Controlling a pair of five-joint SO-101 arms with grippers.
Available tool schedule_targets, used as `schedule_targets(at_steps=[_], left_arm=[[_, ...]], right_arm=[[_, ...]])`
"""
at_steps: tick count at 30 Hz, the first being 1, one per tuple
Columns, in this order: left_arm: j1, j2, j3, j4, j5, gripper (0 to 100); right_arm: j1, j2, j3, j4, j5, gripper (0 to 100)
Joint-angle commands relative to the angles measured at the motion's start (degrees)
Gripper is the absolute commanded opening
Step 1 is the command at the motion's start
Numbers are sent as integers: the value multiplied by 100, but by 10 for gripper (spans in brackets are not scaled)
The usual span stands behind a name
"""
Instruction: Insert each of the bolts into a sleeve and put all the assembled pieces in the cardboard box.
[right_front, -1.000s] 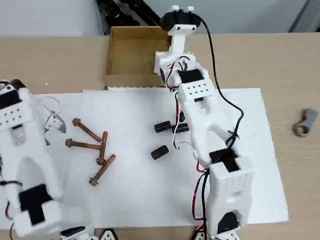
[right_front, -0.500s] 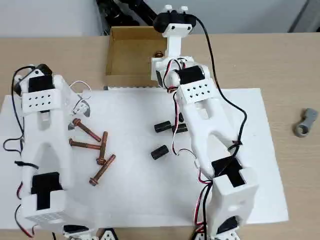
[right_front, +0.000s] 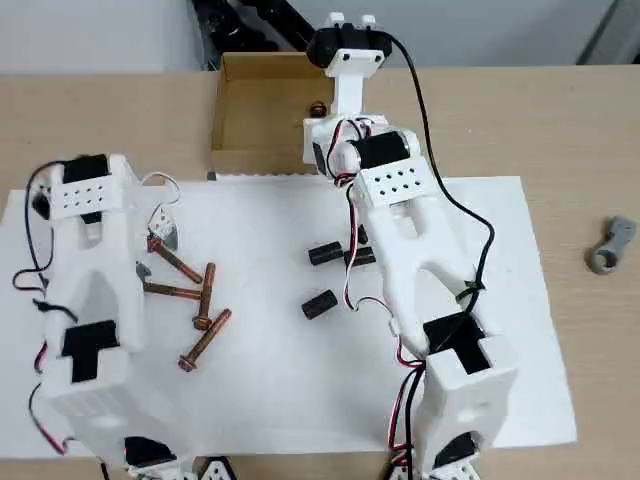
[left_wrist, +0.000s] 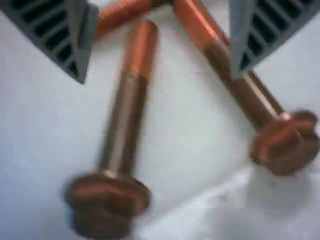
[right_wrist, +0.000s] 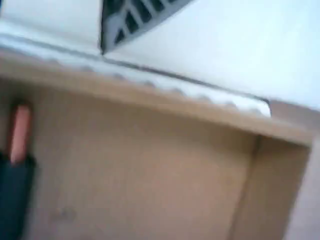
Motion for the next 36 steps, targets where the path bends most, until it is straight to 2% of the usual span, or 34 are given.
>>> schedule_targets(at_steps=[1, 6, 16, 20, 23, 26, 36], left_arm=[[-88, 237, -242, -369, 26, 175], [-97, 563, -242, -756, 26, 175], [-132, 1037, -242, -879, 141, 172], [-105, 1248, -268, -888, 44, 92], [-53, 1275, -409, -923, -396, 1], [-53, 1187, -497, -888, -448, 5], [158, 35, -497, -879, -862, 5]], right_arm=[[-57, -400, -202, 163, -62, 130], [-13, -409, -202, 163, -62, 130], [-48, -400, -202, 163, -62, 130], [-57, -444, -211, 251, -62, 130], [-84, -444, -211, 769, -70, 130], [-119, -479, -220, 1473, -97, 130], [-127, -1473, -220, 3319, -1521, 130]])
